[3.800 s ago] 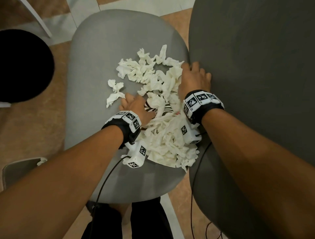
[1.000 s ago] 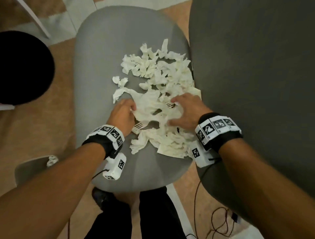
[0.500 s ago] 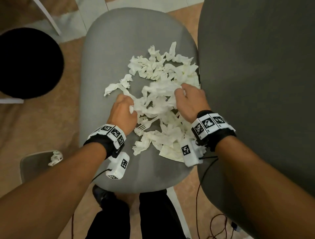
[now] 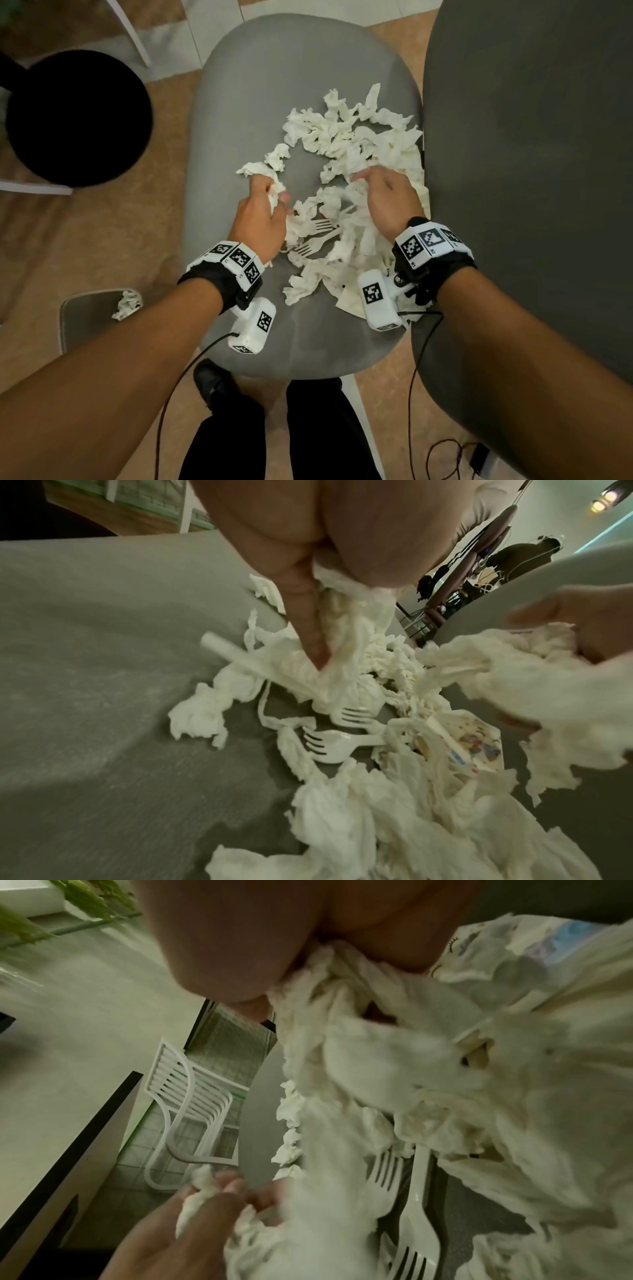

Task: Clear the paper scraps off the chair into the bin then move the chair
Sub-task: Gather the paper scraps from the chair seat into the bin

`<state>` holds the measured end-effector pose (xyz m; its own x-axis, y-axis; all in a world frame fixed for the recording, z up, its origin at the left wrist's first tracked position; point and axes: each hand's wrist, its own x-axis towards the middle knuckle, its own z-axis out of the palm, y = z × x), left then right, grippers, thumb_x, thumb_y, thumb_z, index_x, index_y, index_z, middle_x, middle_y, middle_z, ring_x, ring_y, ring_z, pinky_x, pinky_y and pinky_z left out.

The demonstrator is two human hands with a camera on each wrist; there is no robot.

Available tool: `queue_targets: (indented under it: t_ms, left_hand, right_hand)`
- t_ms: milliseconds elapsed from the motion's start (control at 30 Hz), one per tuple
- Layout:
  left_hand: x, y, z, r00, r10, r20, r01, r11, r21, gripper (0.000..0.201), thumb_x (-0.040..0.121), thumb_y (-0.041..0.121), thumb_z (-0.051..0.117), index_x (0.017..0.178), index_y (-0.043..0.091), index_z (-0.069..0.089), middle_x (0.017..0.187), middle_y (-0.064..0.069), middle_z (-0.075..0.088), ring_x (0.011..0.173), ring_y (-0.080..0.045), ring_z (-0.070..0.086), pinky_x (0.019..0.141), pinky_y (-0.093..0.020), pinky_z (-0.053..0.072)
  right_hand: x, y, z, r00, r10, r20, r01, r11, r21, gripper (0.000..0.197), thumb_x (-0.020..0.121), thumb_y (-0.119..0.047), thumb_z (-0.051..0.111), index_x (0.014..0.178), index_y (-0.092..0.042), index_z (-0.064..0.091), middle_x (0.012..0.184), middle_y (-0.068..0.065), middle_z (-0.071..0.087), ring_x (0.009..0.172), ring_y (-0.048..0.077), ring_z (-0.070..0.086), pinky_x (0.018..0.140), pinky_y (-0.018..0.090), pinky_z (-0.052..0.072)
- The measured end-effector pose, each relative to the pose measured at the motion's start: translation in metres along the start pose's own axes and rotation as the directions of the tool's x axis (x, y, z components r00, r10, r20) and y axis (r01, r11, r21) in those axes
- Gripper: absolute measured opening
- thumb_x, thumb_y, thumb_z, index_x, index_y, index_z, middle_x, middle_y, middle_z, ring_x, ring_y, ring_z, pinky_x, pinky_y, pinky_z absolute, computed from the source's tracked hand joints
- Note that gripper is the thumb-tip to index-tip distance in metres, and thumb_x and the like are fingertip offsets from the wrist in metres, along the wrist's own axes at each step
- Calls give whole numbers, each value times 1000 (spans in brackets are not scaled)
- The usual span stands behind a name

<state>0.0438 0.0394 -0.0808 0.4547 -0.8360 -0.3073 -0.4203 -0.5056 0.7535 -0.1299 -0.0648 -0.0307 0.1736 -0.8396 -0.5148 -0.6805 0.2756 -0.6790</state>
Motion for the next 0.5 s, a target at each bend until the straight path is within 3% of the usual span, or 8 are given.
queue_targets:
  t_ms: [67,167,233,300,367,400,433,500]
  left_hand:
    - [-3,3,0,999,-36,-13,36,998,-47,14,102,28,37,116,27,40,91,-4,70,78,-20,67,67,-32,53]
    - [-4,11,-5,997,-7,-77,7,1000,11,27,99,46,44,109,21,51,80,-7,65,74,-25,60,69,-37,52]
    - [-7,15,-8,998,0,-57,0,1000,11,31,88,48,64,99,21,54,83,5,61,75,-17,56,69,-31,49]
    - [-10,14,-8,1000,9,15,-10,999,48,30,81,34,74,97,22,52,95,5,59,82,-15,56,71,-25,45]
    - [-10,9,-7,998,10,62,-13,999,45,22,83,14,66,100,19,52,102,1,62,87,-20,61,69,-21,44]
    - [-9,7,-7,998,-11,66,11,1000,3,21,85,10,61,103,18,53,103,1,65,87,-20,64,67,-19,46]
    - [-10,6,-8,998,-39,57,41,998,-43,20,88,10,57,106,19,53,104,2,67,85,-19,67,68,-20,51]
    - [-11,3,-10,997,-79,24,81,990,-113,21,90,21,51,111,24,50,100,-3,69,80,-20,71,72,-34,59]
  right_hand:
    - [-3,-1,0,999,17,50,-15,998,-54,47,85,-61,59,111,-21,65,108,-6,63,101,15,58,83,29,41]
    - [-3,4,3,993,-16,116,44,969,-242,48,80,-49,74,112,-14,63,106,-5,63,100,18,59,84,29,45]
    - [-3,5,8,990,-28,139,72,943,-325,46,86,-41,69,121,-12,60,117,0,65,109,22,60,90,30,46]
    - [-2,7,14,990,-26,136,72,936,-344,43,92,-35,61,128,-12,55,124,6,64,110,27,64,89,31,50]
    - [-7,5,17,991,7,133,33,954,-297,35,97,-26,54,130,-13,48,119,6,63,94,25,70,78,30,53]
    - [-7,6,19,992,-6,123,40,961,-273,35,99,-26,50,131,-15,45,118,6,62,92,25,69,79,30,53]
    - [-9,3,21,994,-12,111,43,960,-276,36,100,-30,48,132,-14,46,117,6,61,97,27,65,83,31,50]
    - [-13,0,25,995,-43,89,66,959,-276,48,100,-48,42,125,-8,54,118,11,63,109,32,59,90,35,46]
